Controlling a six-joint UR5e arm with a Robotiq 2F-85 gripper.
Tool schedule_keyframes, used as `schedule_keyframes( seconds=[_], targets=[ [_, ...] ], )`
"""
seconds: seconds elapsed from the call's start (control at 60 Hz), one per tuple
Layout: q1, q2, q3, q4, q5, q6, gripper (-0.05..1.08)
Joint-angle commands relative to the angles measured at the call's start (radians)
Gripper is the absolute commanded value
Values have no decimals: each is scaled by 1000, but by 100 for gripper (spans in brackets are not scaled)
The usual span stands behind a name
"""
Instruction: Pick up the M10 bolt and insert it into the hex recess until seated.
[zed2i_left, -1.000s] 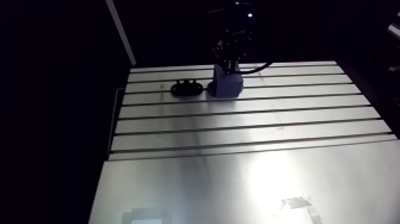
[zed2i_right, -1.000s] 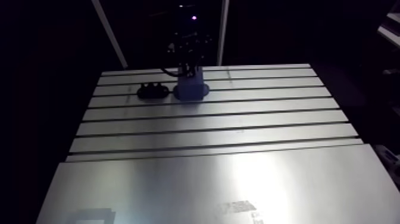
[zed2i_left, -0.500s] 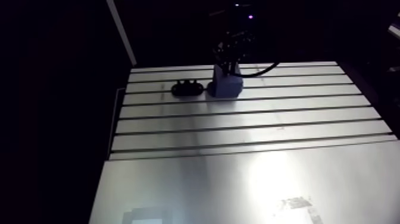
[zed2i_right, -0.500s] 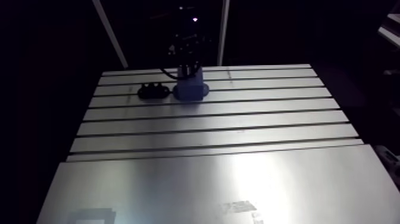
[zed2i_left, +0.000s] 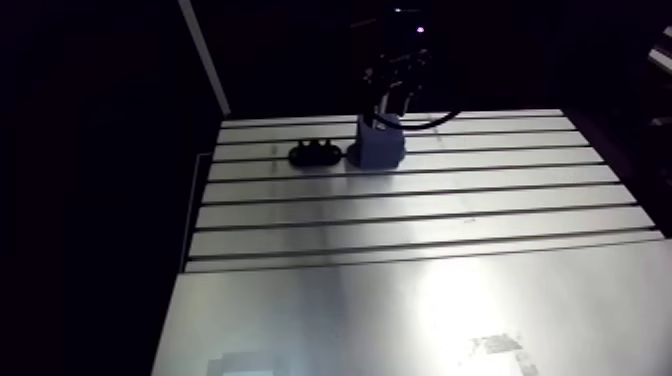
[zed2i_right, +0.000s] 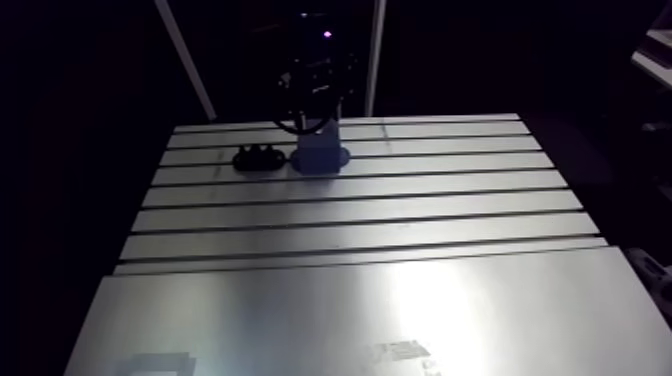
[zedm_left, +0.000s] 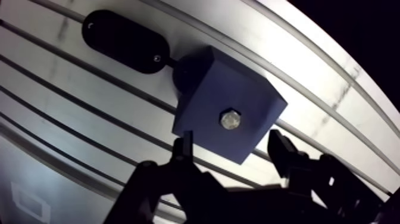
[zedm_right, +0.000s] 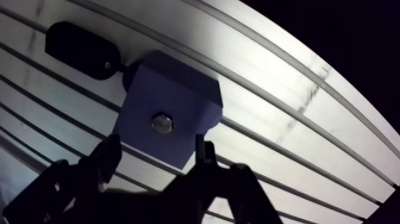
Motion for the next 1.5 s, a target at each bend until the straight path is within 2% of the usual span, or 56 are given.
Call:
schedule_keyframes(
  seconds=[0.017,0.183,0.233,0.25,0.267,0.283,0.3,0.317,0.333,0.35,0.367,0.383,0.4,0.417,0.433,0.45,0.467,0.483,0.5,0.517,0.683,0.883,1.5],
  targets=[
    [-2,-11,-3,-6,5,43,0],
    [-3,-17,-4,-1,2,104,2],
    [-3,-20,-4,7,2,141,7],
    [-2,-20,-7,15,2,158,13],
    [-2,-20,-7,15,2,158,13],
    [-2,-22,-9,22,3,174,24],
    [-2,-22,-9,22,3,174,24],
    [-2,-22,-9,27,3,192,34],
    [-2,-22,-9,27,3,192,34],
    [-2,-22,-10,31,2,212,46],
    [-2,-22,-10,31,2,212,46],
    [0,-24,-12,33,2,231,58],
    [0,-24,-12,33,2,231,58],
    [0,-27,-12,34,2,251,72],
    [0,-27,-12,34,2,251,72],
    [0,-30,-14,35,2,273,85],
    [0,-30,-14,35,2,273,85],
    [0,-31,-17,38,2,298,93],
    [0,-31,-17,38,2,298,93],
    [0,-31,-25,49,1,338,101],
    [4,-28,-38,95,5,361,106],
    [7,-20,-40,95,3,405,106],
    [8,18,-63,91,-3,405,108]
  ],
)
